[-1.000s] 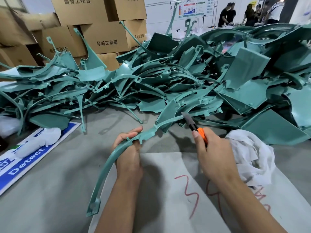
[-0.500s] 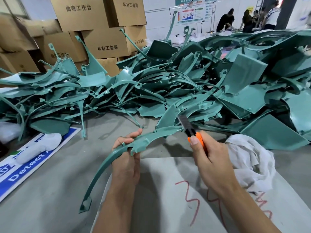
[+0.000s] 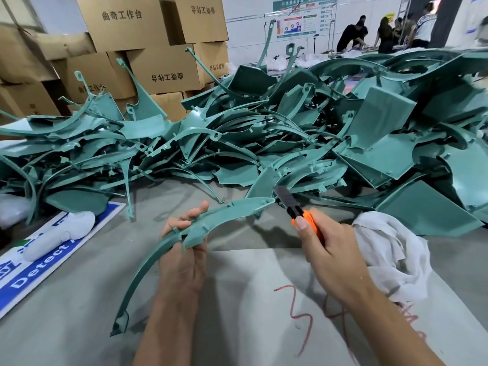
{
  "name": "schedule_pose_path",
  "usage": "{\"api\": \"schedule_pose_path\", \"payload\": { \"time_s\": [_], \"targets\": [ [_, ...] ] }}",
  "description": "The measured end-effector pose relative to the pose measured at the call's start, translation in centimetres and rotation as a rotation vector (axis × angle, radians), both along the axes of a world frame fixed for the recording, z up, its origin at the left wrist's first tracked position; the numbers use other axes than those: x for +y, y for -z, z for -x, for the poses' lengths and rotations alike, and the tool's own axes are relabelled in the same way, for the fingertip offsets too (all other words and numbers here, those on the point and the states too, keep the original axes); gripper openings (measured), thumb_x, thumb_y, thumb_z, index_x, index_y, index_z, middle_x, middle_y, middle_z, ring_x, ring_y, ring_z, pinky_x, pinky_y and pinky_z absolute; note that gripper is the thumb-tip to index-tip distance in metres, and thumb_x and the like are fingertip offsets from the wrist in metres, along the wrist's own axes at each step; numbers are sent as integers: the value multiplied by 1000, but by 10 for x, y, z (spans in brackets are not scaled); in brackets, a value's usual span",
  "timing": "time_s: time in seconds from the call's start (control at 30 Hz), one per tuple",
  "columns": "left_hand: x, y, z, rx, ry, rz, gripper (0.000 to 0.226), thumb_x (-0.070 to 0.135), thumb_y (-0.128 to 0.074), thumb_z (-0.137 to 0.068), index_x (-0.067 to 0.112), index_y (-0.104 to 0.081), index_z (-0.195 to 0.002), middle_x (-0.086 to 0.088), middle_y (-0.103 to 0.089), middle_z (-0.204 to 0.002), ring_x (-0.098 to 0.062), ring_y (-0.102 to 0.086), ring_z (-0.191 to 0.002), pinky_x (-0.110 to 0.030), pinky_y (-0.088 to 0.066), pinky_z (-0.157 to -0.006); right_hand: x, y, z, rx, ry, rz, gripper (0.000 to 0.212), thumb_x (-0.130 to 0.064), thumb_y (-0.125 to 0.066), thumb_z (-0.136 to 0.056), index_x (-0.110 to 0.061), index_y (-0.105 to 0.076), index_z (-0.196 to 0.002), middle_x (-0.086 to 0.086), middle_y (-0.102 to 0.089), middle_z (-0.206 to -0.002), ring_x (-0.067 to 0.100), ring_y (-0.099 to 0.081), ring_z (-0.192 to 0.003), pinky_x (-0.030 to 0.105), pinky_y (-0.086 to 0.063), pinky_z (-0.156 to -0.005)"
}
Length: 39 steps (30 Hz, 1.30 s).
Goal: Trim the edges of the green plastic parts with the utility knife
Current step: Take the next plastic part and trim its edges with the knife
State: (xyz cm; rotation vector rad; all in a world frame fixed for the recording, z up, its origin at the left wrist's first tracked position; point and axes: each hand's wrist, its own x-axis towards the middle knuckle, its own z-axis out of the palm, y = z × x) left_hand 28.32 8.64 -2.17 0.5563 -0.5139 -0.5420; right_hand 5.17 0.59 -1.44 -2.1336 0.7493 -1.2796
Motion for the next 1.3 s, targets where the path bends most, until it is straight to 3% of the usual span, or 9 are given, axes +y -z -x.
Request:
{"api": "schedule_pose_path", "payload": {
  "time_s": [0.13,0.33,0.47,0.6,0.77,0.93,1.1,1.2,1.3],
  "targets": [
    [-1,0,1,-25,6,-6,23,4,-64,-76,19,-65,-58,-4,-73,-83,-35,-73,-105,-30,-62,-75,3,1,-3,19,-58,35,38,-49,-45,-107,-30,-39,-75,-2,-44,-56,17,-39,-48,35,-33,-48],
    [2,0,3,99,116,-4,49,-20,-43,-95,13,-60,-64,-5,-72,-82,-32,-73,-106,-37,-60,-88,-12,7,2,95,128,-17,43,-54,-41,-105,-29,-41,-70,-6,-54,-65,15,-45,-55,24,-32,-52],
    [1,-3,14,71,112,-29,43,-22,-52,-82,14,-62,-61,-2,-70,-80,-28,-75,-101,-40,-59,-94,-4,3,-1,-36,105,4,46,-48,-41,-109,-20,-42,-73,5,-49,-62,20,-44,-52,29,-34,-50],
    [0,-4,15,93,97,-61,36,-20,-57,-75,13,-60,-61,-3,-70,-79,-29,-75,-99,-41,-59,-94,7,-2,-2,-98,44,93,42,-43,-41,-110,-17,-45,-78,0,-48,-58,20,-46,-49,37,-36,-48],
    [-3,-1,16,101,96,-82,40,-22,-54,-79,13,-60,-61,-4,-70,-79,-31,-75,-99,-42,-59,-94,12,-2,-7,-27,54,155,32,-37,-44,-109,-21,-38,-82,-7,-38,-58,15,-39,-50,24,-27,-49],
    [-7,5,14,212,115,-149,29,-20,-60,-65,5,-56,-77,-12,-66,-90,-27,-75,-95,-42,-63,-82,7,0,-6,6,146,109,33,-38,-42,-110,-25,-34,-81,-8,-36,-57,17,-39,-50,27,-27,-49],
    [-7,7,14,168,128,-199,32,-20,-59,-68,9,-52,-79,-13,-62,-91,-25,-71,-96,-38,-62,-81,1,7,-6,46,230,72,34,-39,-44,-109,-27,-34,-79,-7,-39,-54,18,-42,-50,29,-30,-48],
    [-4,6,14,261,187,-171,30,-17,-61,-64,6,-66,-82,-10,-73,-91,-25,-74,-96,-38,-63,-78,-5,12,-4,118,284,-1,33,-43,-43,-108,-25,-42,-80,-6,-47,-53,14,-46,-49,33,-36,-49],
    [-3,4,15,251,223,-178,32,-15,-59,-68,10,-78,-77,-8,-78,-87,-23,-77,-90,-41,-64,-80,-5,9,-4,26,253,-26,35,-43,-45,-107,-28,-40,-76,-5,-51,-59,13,-47,-53,22,-34,-49]
  ]
}}
